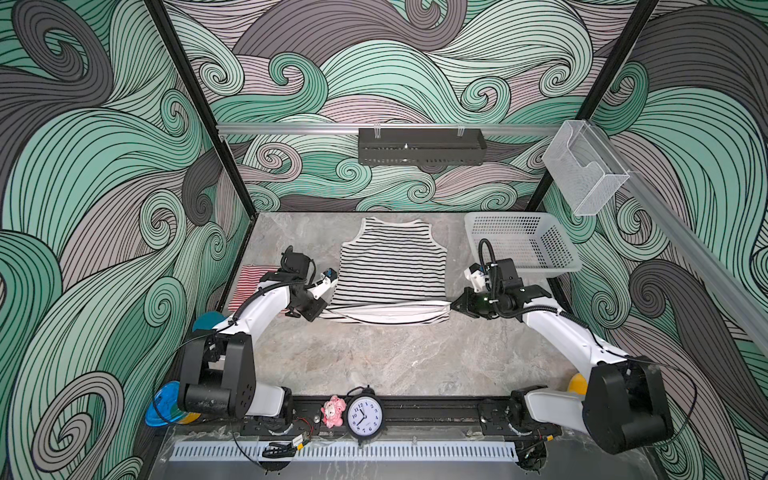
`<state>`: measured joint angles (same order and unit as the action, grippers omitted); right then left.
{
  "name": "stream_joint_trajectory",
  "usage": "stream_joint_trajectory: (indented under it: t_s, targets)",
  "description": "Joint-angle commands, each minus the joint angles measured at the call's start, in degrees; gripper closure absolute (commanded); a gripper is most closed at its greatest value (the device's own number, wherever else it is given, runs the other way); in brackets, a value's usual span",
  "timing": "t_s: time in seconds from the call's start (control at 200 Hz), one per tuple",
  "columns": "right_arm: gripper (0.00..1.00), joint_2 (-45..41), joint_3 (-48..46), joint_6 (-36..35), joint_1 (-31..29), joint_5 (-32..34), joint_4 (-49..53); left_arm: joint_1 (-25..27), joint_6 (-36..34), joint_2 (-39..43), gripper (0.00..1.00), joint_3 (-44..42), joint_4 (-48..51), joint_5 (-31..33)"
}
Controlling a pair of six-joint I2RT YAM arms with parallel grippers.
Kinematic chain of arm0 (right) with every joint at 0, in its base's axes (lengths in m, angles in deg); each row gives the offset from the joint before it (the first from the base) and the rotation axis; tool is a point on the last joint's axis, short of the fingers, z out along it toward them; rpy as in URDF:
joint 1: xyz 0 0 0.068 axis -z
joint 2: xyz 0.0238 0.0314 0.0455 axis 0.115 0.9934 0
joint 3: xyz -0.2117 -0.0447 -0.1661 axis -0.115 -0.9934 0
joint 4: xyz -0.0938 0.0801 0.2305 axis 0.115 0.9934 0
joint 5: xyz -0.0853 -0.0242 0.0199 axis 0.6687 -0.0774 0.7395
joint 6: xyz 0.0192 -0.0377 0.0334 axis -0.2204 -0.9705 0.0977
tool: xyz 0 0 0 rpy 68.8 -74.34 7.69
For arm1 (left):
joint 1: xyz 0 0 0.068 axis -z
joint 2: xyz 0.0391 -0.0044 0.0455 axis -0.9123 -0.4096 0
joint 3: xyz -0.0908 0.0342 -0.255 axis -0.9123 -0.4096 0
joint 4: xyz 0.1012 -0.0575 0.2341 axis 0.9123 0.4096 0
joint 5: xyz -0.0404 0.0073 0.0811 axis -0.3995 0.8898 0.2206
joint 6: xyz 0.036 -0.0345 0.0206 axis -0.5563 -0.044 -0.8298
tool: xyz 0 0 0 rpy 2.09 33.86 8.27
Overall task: Fold and stack the tank tops
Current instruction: 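Drag the hem toward the robot with both grippers to straighten the tank top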
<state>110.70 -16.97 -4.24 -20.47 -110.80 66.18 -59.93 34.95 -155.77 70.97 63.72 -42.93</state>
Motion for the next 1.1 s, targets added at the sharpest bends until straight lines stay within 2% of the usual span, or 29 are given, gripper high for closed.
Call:
stream_joint_trajectory:
  t_s: [0.0,0.13,0.275,0.621,0.906,1.091]
  targets:
    - [1.00,-2.4,-1.9,1.5,-2.2,2.9,2.3,-0.3,-3.5,1.6,1.00,0.1,5.6,-2.2]
    - [1.00,-5.0,-5.0,3.4,-5.6,5.4,3.4,0.0,-4.9,1.3,1.00,-0.7,7.6,-2.5]
    - [1.00,-8.0,-7.5,4.3,-9.3,11.1,7.3,0.5,-6.0,1.7,1.00,-1.8,8.8,-1.5]
    - [1.00,-15.9,-13.8,9.4,-12.3,13.1,9.7,2.5,-6.7,3.2,0.98,-6.0,9.6,0.7]
    - [0.88,-18.8,-18.1,12.2,-13.4,12.5,9.8,6.1,-5.9,4.8,0.90,-9.0,11.2,2.5]
    - [0.70,-20.7,-19.4,14.0,-14.1,11.8,10.1,8.3,-5.8,6.0,0.79,-10.5,13.6,3.5]
